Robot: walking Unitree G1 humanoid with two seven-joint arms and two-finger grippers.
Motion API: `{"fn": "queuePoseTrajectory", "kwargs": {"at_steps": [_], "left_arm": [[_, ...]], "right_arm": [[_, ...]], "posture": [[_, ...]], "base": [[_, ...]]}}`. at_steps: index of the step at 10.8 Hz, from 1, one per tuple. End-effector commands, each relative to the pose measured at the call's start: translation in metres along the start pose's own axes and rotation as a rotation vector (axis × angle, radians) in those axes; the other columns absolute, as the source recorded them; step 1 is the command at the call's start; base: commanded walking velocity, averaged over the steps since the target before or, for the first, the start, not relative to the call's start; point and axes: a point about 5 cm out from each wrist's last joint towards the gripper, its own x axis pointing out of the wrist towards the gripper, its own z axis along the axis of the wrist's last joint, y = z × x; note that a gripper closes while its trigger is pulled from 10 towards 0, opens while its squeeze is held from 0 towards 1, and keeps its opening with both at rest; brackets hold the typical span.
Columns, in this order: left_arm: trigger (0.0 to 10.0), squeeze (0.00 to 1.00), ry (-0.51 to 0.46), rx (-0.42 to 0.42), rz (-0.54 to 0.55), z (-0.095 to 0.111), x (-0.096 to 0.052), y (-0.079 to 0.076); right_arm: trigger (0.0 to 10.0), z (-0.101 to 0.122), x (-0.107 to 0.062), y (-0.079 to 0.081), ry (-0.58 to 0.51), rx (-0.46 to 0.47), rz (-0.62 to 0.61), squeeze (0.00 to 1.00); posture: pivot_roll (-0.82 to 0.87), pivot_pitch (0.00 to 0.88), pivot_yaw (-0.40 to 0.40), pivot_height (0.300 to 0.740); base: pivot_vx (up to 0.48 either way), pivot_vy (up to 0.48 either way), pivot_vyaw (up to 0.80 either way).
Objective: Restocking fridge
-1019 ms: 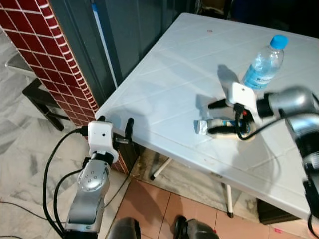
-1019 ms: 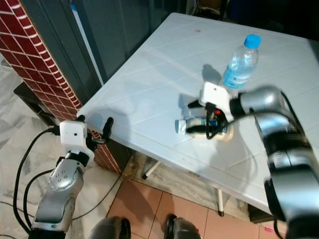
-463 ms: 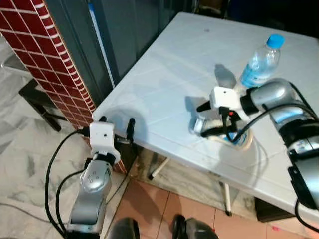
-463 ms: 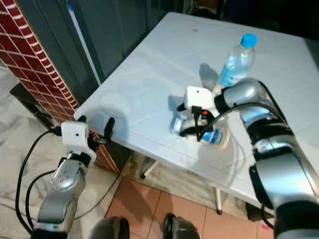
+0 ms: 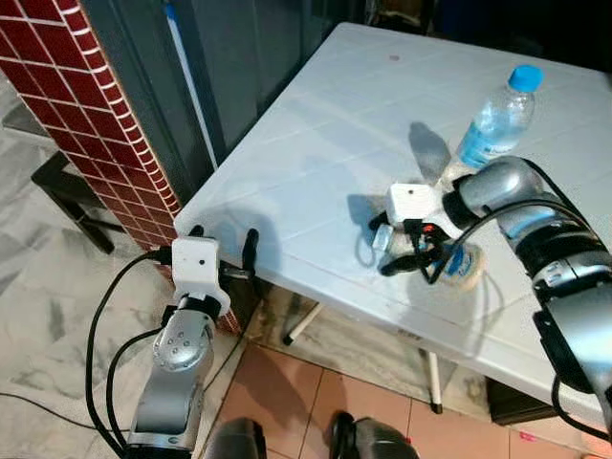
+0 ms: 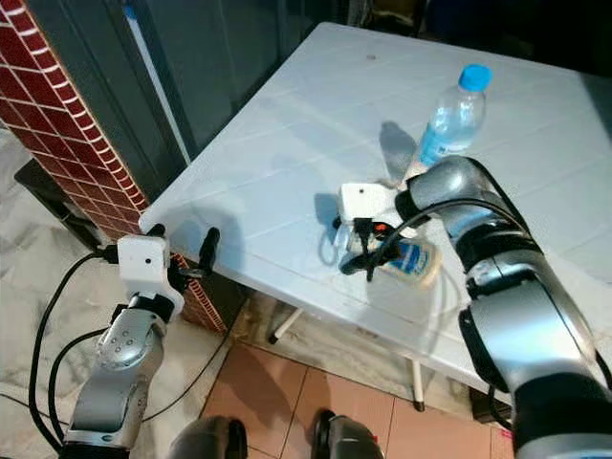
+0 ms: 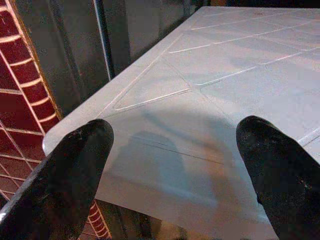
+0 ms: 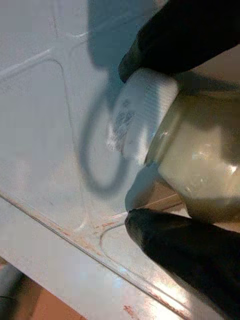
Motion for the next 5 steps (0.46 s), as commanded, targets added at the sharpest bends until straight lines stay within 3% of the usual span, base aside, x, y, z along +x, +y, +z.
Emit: {"fn": "queuePoseTrajectory", "kwargs": {"at_steps": [1,5], "left_arm": [[10.0,0.0,0.0,0.01,0.013,0.0002,-0.0019,0.0017],[10.0,0.0,0.002,0.015,0.01,-0.0001,-0.0016,0.0016]], "right_arm": [[0.0,-0.0021,0.004,0.0012,0.029,-0.006,0.011,0.0],[0.0,-0.0064,0.0038,0.0016,0.055,-0.016,0.001,0.0]], "posture": [[0.02,0.097,-0.008,0.74],[0.01,0.096,0.0,0.74]], "base": [[0.0,0.0,0.0],[0.0,0.0,0.0]]}}
